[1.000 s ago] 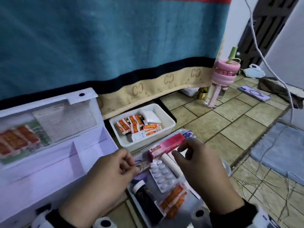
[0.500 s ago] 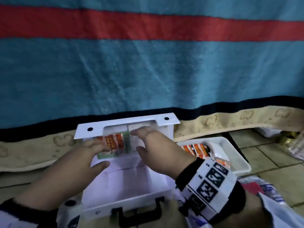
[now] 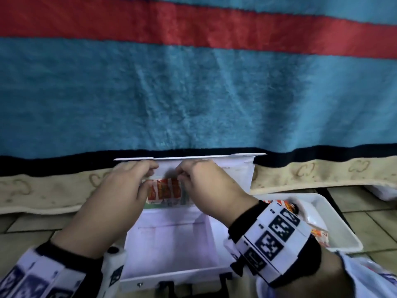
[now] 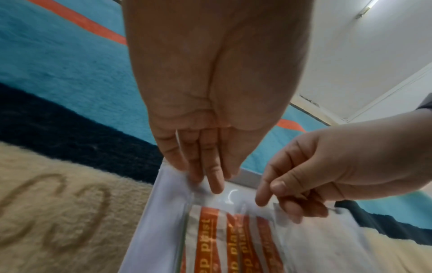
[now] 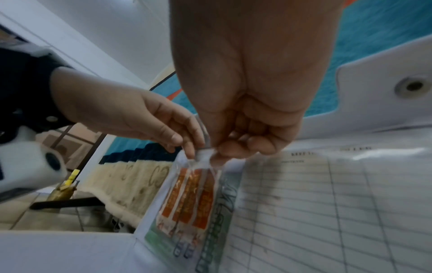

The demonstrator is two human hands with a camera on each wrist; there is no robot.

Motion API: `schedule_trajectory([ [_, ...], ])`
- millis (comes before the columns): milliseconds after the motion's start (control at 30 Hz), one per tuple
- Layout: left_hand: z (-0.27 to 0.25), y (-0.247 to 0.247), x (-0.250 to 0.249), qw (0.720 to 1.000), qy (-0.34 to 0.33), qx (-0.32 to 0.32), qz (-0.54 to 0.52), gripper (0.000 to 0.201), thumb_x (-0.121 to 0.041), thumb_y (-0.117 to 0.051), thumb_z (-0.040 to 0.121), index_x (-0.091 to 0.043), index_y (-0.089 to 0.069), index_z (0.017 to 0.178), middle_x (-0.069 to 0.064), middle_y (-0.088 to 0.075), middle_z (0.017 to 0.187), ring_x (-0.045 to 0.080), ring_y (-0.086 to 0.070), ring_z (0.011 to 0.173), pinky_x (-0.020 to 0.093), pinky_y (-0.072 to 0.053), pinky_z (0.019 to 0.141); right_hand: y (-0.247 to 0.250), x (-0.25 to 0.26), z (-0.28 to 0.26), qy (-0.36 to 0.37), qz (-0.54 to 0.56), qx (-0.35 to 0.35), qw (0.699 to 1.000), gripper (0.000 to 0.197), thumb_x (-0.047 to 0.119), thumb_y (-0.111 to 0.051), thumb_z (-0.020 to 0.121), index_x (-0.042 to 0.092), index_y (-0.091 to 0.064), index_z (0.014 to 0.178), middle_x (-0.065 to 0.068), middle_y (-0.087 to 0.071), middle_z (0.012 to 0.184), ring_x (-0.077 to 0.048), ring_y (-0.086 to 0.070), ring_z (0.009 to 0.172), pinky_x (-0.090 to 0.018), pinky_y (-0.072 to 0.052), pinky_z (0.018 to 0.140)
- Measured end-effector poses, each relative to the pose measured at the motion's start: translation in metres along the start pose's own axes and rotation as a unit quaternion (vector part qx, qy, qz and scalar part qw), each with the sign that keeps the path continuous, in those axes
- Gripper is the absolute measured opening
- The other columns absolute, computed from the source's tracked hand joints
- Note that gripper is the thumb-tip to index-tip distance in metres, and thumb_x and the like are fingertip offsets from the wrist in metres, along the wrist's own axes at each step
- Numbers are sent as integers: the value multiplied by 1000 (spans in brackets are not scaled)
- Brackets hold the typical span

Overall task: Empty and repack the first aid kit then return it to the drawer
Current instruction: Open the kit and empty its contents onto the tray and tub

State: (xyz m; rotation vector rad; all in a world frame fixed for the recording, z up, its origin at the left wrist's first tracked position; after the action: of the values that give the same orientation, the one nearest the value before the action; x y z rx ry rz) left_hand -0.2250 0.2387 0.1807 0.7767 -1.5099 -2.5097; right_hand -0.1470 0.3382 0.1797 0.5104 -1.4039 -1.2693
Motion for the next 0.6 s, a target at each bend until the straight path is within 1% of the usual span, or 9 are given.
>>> schedule_trajectory([
  [33,2,1,-1,1000,-13,-8,16,25,-19,-47,89,-22,-64,107,-6,-66,99,17,-55,93,24,-34,78,-2,2,1,0,-9,5,1000,29,12,-51,91,29,-65,110,-3,-68,107,-21,-62,100,-21,-42,78],
  [100,5,-2,3,998,-13,-22,56,24,-26,-44,81,-25,-67,89,-7,-67,83,21,-56,91,32,-36,77,-6,4,3,-10,-26,10,1000,24,17,-53,90,28,-66,107,-6,-69,102,-26,-62,98,-26,-44,77],
  [200,8,-3,4,995,10,-42,93,14,-25,-51,74,-26,-66,74,-8,-65,69,17,-50,92,38,-32,76,-10,9,6,-20,-58,-1,998,28,19,-52,88,30,-63,112,-5,-69,104,-26,-62,100,-29,-47,77],
  [233,8,-3,2,993,10,-51,103,11,-24,-53,72,-25,-65,71,-8,-65,67,13,-46,91,37,-28,75,-12,12,6,-13,-81,1,997,32,17,-51,88,30,-61,115,-5,-68,105,-27,-63,100,-28,-46,74],
  [333,9,-1,-2,989,23,-54,137,2,-24,-58,61,-23,-58,59,-10,-58,58,9,-40,87,29,-8,65,-16,17,5,-4,-105,21,994,40,12,-47,89,34,-59,120,-5,-67,107,-26,-62,101,-27,-37,69],
  [400,8,-3,-5,986,23,-45,157,6,-21,-59,55,-22,-54,52,-11,-51,55,9,-39,87,27,-4,64,-14,18,2,-5,-119,22,993,41,10,-45,89,32,-56,122,-5,-66,108,-26,-61,102,-28,-34,68],
  [500,8,-5,-10,981,17,-45,187,14,-19,-56,56,-25,-46,49,-10,-46,56,14,-41,85,29,-4,61,-18,26,-1,20,-165,10,986,37,8,-44,87,23,-54,120,-6,-63,110,-27,-60,102,-32,-37,74],
  [567,10,-8,-12,978,17,-44,203,15,-16,-44,60,-27,-45,51,-9,-46,58,20,-50,83,30,-6,60,-20,28,-2,28,-188,-9,982,33,8,-42,87,18,-54,117,-8,-58,113,-28,-55,107,-35,-38,86],
  [600,10,-8,-13,977,21,-39,209,17,-15,-38,61,-26,-48,52,-7,-49,60,25,-54,80,31,-12,61,-20,27,-2,22,-187,-18,982,32,9,-42,88,16,-54,117,-9,-55,115,-29,-51,109,-37,-37,89],
])
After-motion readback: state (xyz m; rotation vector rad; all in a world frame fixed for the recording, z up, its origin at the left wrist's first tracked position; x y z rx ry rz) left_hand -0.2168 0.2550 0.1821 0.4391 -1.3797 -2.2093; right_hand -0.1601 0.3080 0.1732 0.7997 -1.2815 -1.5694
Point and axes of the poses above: each hand's wrist, its own z-axis towards the middle knuckle, its own y-axis out of the back of the hand, x = y × z, the point moved 9 cm from there along z, towards the middle knuckle
